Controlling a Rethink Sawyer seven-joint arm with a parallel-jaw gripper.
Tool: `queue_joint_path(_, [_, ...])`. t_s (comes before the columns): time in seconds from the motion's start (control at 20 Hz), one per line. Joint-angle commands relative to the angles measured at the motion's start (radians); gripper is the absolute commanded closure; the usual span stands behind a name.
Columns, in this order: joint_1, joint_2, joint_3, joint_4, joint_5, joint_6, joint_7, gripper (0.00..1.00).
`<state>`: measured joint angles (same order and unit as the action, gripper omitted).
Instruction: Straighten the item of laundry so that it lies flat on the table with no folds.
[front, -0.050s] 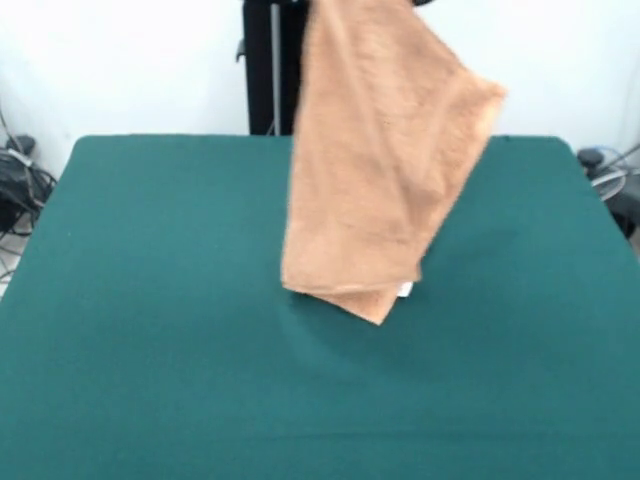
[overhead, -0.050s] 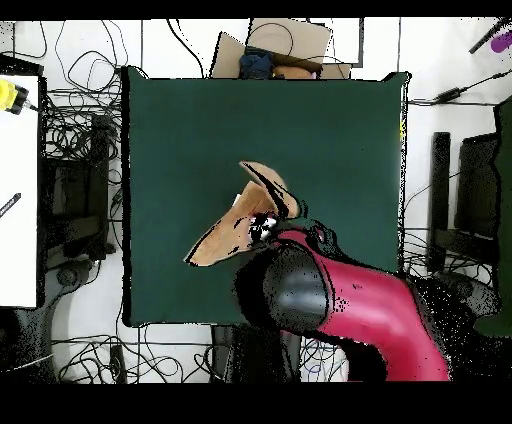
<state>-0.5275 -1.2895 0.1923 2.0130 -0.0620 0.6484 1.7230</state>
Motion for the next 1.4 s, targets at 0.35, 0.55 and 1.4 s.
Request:
queue_joint_path(0.35, [-0.368, -0.008, 0.190, 0.189, 0.064, 0.038, -0.769, 1.00])
queue_joint_path(0.55, [-0.475, 0.159, 0.281, 0.230, 0.017, -0.196, -0.780, 1.00])
queue_joint_path(1.4, [-0.350, 0.458, 0.149, 0.128, -0.093, -0.412, -0.541, 1.00])
